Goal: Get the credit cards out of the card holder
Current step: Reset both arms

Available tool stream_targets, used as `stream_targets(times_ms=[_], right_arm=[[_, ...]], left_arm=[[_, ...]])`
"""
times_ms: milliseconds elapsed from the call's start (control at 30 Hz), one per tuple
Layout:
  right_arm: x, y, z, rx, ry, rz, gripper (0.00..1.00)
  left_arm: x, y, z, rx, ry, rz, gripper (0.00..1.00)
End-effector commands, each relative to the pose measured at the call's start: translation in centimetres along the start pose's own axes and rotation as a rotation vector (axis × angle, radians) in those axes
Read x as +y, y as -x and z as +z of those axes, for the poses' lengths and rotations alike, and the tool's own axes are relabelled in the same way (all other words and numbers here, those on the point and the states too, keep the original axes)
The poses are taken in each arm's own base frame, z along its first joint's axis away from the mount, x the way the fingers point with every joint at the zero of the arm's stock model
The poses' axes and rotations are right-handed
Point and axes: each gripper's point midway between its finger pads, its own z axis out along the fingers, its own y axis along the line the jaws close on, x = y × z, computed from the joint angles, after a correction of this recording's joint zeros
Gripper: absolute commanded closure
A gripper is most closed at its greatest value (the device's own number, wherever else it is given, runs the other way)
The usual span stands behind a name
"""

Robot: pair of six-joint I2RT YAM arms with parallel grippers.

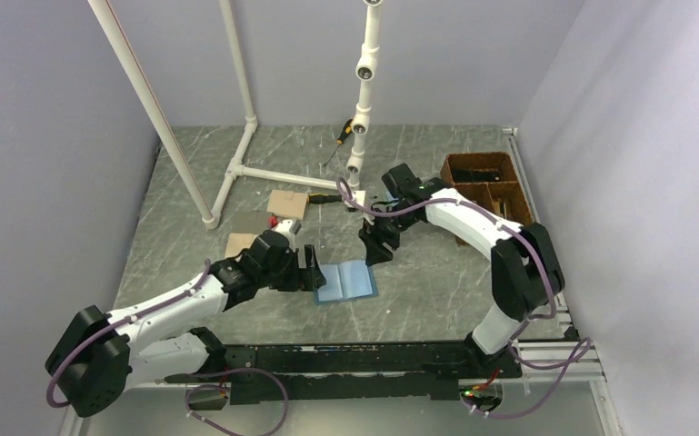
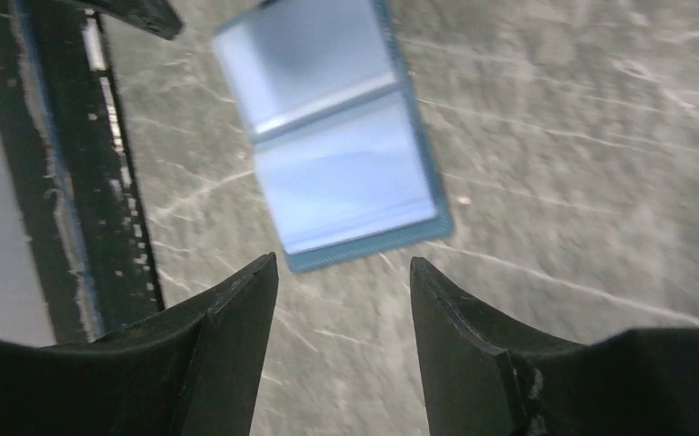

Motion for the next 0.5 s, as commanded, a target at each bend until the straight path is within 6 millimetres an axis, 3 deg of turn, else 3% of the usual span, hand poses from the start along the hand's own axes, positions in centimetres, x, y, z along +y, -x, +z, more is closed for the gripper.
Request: stream_targets(times_ms=[0, 67, 167, 300, 400, 467], right_arm=[[-2.7, 1.4, -5.0, -0.017, -0.247, -0.142, 0.41], [-3.3, 2.0, -8.1, -0.094, -0.322, -0.132, 0.38], [-4.2, 2.4, -13.8, -0.231, -0.442, -0.081, 0.29], [-6.4, 1.3, -21.7, -0.377, -0.737, 0.016, 0.02], [-6.8, 0.2, -27.2, -0.515, -0.913, 0.130, 0.00], [-6.7, 0.0, -29.0, -0.595, -0.928, 0.209, 0.00]], left_arm=[[-2.6, 2.0, -1.2, -0.068, -0.119, -0.032, 0.09], [-3.9, 3.5, -2.4, -0.122, -0.184, -0.030, 0.02], [-5.3, 6.1, -4.5, -0.224, -0.260, -0.012, 0.01], [-5.2, 9.2, -6.8, -0.304, -0.246, 0.025, 0.01], [-4.2, 11.8, -7.9, -0.333, -0.228, 0.029, 0.01], [-3.8, 13.7, -8.6, -0.343, -0.246, 0.014, 0.01]])
